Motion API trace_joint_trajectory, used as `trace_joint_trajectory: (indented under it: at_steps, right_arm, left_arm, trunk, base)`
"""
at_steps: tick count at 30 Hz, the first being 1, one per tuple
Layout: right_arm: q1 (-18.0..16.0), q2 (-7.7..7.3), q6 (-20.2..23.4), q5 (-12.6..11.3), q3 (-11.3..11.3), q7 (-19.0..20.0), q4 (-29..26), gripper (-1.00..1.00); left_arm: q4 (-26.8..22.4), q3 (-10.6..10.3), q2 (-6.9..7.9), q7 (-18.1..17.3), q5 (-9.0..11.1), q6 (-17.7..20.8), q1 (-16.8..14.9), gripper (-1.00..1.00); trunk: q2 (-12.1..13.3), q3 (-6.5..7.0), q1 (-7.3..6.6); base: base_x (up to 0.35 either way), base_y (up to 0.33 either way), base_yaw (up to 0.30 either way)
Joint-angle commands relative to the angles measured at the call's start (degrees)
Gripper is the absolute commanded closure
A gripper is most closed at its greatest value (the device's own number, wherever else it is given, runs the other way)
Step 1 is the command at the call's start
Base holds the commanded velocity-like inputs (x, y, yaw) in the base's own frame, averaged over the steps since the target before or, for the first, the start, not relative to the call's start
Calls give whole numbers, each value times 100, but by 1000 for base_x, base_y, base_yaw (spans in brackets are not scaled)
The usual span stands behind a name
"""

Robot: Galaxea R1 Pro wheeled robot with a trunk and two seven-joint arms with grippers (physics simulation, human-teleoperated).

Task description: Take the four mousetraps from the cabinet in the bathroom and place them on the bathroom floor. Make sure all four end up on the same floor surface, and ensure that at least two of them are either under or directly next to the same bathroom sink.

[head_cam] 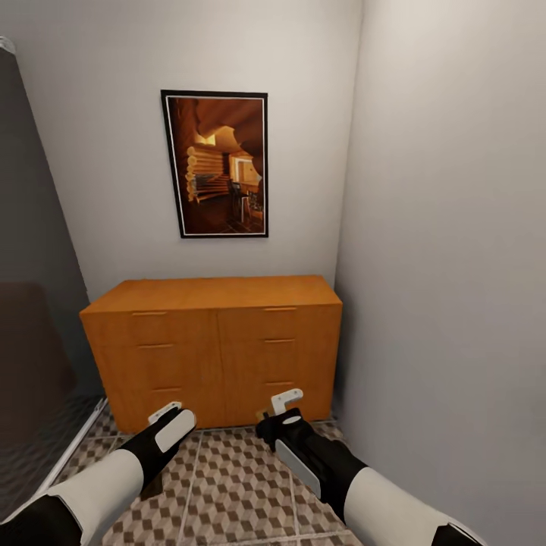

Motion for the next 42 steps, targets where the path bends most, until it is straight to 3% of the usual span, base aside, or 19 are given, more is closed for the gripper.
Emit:
trace_joint_trajectory:
  at_steps: [1,24,42]
  right_arm:
    - [-6,0,-7,-65,27,-50,-3,100]
    - [6,0,-41,-66,27,-37,-8,100]
    - [6,0,-36,-70,36,-37,-8,100]
  left_arm:
    - [-16,-39,9,8,0,52,29,100]
    - [-13,-39,11,-42,0,43,101,100]
    - [-12,-39,11,-37,5,43,109,100]
  trunk:
    - [-4,-8,-1]
    - [-4,-18,-1]
    - [-4,-25,-1]
  base:
    - [-27,0,216]
    - [-58,29,46]
    - [-118,67,266]
